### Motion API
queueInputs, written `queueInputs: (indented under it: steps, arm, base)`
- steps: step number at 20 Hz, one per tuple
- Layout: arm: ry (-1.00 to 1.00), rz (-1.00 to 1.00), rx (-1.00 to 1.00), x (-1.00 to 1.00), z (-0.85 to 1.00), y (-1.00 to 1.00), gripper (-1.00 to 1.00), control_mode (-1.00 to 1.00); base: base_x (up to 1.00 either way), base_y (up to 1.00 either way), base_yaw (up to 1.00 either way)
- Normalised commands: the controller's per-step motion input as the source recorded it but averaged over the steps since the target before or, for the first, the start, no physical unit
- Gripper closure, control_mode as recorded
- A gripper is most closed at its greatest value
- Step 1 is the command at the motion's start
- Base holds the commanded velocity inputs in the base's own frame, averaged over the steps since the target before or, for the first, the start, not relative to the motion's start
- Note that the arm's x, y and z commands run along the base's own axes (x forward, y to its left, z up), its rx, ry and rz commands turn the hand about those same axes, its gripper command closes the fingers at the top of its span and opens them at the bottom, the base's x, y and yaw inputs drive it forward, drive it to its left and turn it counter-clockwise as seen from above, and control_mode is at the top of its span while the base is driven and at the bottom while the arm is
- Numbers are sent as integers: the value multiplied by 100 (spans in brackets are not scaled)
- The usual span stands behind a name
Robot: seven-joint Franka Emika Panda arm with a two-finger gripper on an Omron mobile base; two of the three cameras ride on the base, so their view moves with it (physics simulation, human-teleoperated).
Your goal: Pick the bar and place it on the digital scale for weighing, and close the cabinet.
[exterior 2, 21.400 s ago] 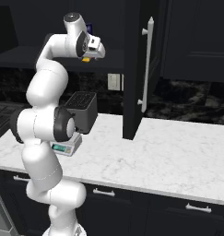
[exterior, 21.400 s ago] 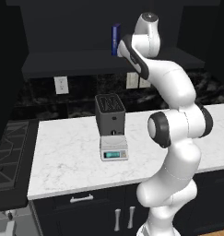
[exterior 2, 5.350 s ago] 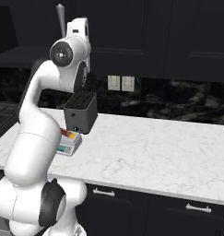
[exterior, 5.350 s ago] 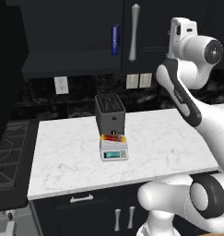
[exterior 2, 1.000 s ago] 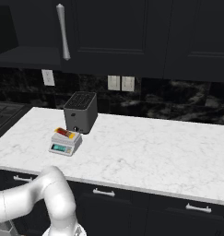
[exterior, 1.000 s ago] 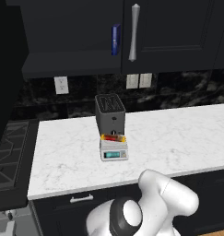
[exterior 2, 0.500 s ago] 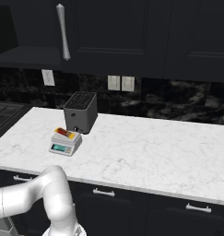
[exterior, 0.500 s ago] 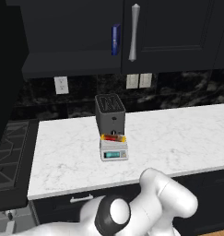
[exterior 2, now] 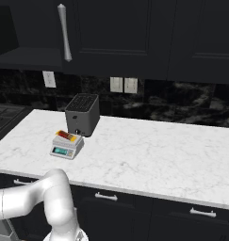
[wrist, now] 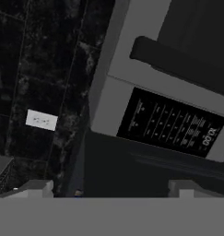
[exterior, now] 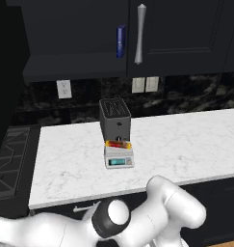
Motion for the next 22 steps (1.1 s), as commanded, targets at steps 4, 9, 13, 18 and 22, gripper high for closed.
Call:
queueInputs:
  steps: [4,9,13,18,22]
  arm:
    - [3,0,-26,76,14,-47,-100,-100]
    - [-6,0,-18,47,47,-57,-100,-100]
    - [-25,0,-3,44,56,-84,-100,-100]
    - [-31,-1,0,29,41,-100,-100,-100]
    - [-29,0,3,19,37,-100,-100,-100]
  base:
    - [0,0,0]
    - [0,0,0]
    - [0,0,0]
    - [0,0,0]
    - [0,0,0]
